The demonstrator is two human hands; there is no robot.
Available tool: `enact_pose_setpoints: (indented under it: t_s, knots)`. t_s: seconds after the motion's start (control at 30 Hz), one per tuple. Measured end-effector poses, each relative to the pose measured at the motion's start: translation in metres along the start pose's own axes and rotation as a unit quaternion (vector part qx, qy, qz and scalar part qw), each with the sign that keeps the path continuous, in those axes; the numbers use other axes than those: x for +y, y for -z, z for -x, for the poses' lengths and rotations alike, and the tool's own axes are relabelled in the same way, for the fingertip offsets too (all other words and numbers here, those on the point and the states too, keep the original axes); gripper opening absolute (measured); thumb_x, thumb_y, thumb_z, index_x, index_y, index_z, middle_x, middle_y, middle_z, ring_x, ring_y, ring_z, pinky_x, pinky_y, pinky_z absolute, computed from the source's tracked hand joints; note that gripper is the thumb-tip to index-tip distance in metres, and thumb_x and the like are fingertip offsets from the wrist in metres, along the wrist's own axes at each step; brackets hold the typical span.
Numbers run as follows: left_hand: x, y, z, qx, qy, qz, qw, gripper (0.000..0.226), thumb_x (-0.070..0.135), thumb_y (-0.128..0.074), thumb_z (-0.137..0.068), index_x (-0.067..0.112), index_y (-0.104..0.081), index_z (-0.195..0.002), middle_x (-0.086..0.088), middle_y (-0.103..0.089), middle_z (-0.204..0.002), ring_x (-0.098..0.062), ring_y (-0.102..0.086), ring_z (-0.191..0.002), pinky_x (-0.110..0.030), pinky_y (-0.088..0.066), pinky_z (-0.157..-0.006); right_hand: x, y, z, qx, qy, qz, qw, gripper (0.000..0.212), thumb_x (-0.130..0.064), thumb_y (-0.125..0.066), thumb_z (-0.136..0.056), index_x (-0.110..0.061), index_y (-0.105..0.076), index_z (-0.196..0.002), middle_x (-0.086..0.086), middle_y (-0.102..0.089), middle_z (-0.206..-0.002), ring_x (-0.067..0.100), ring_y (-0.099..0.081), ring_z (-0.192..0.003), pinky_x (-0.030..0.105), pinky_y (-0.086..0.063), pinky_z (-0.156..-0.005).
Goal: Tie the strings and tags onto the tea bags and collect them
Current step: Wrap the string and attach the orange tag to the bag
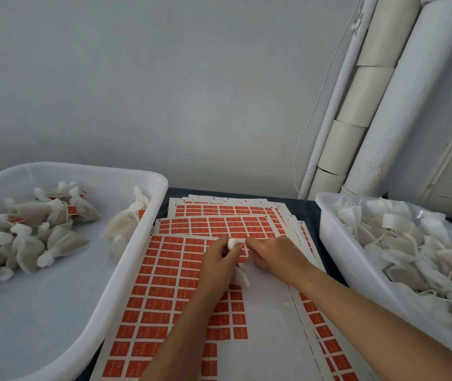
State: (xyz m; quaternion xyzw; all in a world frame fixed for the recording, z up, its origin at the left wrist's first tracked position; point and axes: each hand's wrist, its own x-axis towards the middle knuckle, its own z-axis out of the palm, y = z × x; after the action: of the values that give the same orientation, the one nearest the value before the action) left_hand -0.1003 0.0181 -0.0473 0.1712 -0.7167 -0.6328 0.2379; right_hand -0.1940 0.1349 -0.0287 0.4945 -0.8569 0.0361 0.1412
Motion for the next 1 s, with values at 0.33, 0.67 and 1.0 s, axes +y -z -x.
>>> enact_pose_setpoints:
  t_s: [0.33,0.67,1.0]
  knots:
    - [-0.001,0.001,-0.003,0.028,-0.003,-0.007,1.000,0.016,0.022,-0.051,-0.096,0.017,-0.058,-0.083,0.000,-0.059,-0.077,-0.009,-0.055,-0.069,-0.012,-0.044,-0.061,-0.021,-0.014,-0.005,0.072,-0.239,-0.275,0.929,0.010,-0.033,-0.063,-0.086,-0.026,-0.056,-0.085,-0.009,-0.063,-0.087,0.006,-0.059,-0.071,0.009,-0.043,-0.065]
    - [0.002,0.003,-0.001,0.027,0.003,0.008,1.000,0.012,0.026,-0.057,-0.093,0.026,-0.057,-0.081,0.003,-0.064,-0.078,-0.013,-0.064,-0.069,-0.009,-0.045,-0.055,-0.036,-0.009,0.006,0.273,-0.374,-0.485,0.742,0.019,-0.019,-0.063,-0.087,-0.027,-0.061,-0.104,-0.010,-0.063,-0.099,0.011,-0.065,-0.085,0.014,-0.051,-0.067]
    - [0.006,0.010,-0.002,0.009,0.022,0.103,0.994,0.009,0.015,-0.059,-0.091,0.008,-0.064,-0.088,-0.009,-0.069,-0.079,-0.025,-0.067,-0.071,-0.022,-0.054,-0.061,-0.040,0.003,0.019,0.337,-0.352,-0.639,0.595,0.007,-0.019,-0.069,-0.082,-0.022,-0.066,-0.087,-0.020,-0.070,-0.088,0.011,-0.067,-0.091,0.024,-0.055,-0.078]
